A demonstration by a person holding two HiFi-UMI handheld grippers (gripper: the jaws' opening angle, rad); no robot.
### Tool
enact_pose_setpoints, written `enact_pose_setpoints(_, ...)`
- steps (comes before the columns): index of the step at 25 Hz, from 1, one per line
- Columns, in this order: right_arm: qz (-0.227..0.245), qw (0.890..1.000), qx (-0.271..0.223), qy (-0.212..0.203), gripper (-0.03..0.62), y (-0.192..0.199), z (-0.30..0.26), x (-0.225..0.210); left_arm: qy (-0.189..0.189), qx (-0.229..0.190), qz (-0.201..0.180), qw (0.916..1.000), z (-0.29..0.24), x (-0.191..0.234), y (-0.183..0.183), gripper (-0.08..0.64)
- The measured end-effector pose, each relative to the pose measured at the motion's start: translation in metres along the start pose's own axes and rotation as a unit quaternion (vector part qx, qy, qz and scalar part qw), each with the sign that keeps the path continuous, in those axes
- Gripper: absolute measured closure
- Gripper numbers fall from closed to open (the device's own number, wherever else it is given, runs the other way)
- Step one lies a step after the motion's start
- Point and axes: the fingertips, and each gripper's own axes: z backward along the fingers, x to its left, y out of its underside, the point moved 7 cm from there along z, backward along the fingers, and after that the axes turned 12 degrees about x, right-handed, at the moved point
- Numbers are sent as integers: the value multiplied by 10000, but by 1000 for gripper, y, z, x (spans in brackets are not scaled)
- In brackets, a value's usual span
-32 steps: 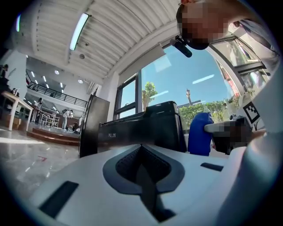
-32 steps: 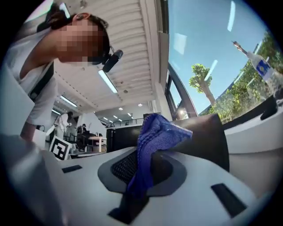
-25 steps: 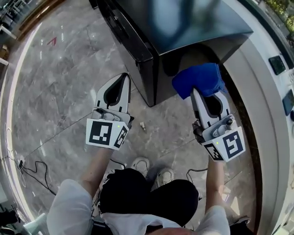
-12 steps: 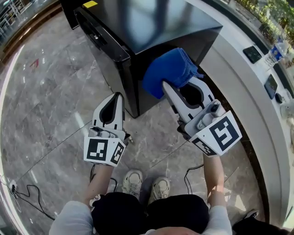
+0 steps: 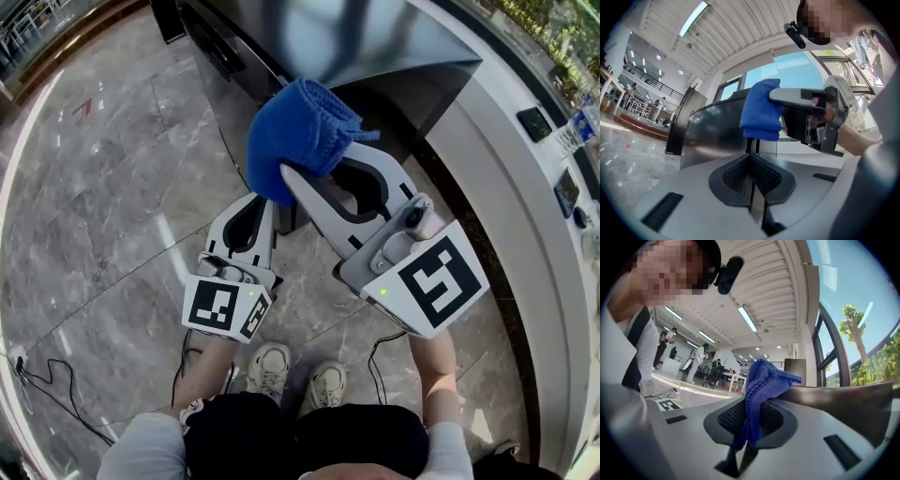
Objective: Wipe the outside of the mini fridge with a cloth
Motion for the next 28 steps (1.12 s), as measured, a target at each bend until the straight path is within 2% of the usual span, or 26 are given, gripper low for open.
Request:
enact_pose_setpoints(3,6,9991,239,342,520,8,-10,-14,136,36,-17,9999,-3,-8,2,555)
enact_pose_setpoints(13,-102,9980,325,531,520,10,-1,-40,695,196,-111,9973,-16,-40,11,555)
enact_pose_setpoints(19,-194,9906,336,1313,520,19,20,-80,906,171,-139,9956,-31,-45,10,555)
enact_pose_setpoints(22,-262,9832,349,1771,520,26,34,-110,987,110,-94,9950,-46,-51,9,555)
enact_pose_setpoints(28,-268,9633,533,2619,520,45,66,-172,1335,86,-426,9901,-80,-81,7,555)
